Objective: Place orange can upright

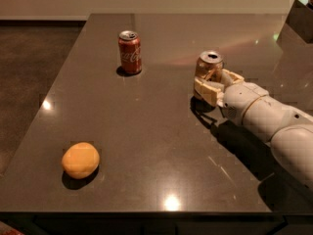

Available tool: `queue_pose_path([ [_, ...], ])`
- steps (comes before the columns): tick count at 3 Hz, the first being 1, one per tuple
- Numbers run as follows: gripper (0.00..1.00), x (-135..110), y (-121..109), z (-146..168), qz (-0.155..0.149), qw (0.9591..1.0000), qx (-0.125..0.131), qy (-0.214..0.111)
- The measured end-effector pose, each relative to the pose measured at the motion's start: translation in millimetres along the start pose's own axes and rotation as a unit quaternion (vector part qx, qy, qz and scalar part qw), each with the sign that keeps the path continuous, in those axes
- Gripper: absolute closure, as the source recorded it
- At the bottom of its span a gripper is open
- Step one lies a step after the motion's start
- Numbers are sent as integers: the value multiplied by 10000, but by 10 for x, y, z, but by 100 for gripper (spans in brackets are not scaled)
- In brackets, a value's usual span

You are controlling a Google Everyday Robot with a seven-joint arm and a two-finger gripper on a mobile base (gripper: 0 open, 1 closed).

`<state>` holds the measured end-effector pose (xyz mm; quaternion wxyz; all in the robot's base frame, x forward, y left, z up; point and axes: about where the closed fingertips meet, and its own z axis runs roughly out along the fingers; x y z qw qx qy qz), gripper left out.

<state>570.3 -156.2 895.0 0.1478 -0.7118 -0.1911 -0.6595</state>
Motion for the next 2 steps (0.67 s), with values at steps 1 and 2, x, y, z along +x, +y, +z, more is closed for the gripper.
queue_pose_path([
  [1, 12, -46, 32, 9, -20, 10000, -45, -15],
  [2, 0, -44, 23, 16, -22, 10000, -37, -14],
])
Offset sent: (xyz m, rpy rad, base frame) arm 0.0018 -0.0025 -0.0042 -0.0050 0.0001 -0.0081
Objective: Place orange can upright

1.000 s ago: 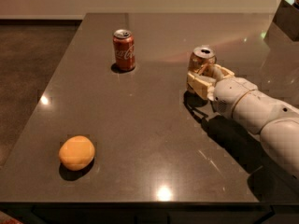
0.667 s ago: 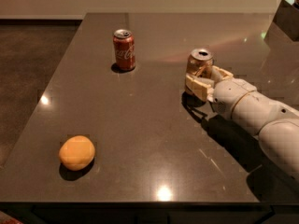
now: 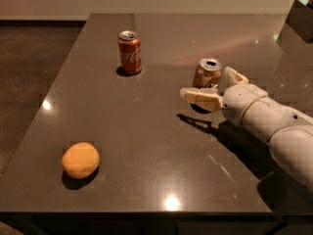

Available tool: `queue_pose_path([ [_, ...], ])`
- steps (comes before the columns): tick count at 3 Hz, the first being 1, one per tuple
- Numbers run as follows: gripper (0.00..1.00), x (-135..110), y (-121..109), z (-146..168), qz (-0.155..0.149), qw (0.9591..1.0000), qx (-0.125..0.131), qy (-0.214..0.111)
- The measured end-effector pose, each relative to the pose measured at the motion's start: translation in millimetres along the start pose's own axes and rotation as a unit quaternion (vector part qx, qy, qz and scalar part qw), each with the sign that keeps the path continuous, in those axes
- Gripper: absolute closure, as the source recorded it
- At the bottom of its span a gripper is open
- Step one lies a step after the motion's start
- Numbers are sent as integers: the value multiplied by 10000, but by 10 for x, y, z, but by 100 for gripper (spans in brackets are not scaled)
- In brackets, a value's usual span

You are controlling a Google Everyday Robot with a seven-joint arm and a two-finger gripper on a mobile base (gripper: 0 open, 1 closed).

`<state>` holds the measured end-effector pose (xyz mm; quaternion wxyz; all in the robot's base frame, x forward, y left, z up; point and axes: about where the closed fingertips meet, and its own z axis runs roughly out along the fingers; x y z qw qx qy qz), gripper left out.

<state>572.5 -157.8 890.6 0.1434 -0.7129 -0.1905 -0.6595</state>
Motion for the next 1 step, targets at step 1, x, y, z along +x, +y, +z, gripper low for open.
queue_pose_path([
  [1, 0, 0, 0, 0, 0, 10000, 0, 0],
])
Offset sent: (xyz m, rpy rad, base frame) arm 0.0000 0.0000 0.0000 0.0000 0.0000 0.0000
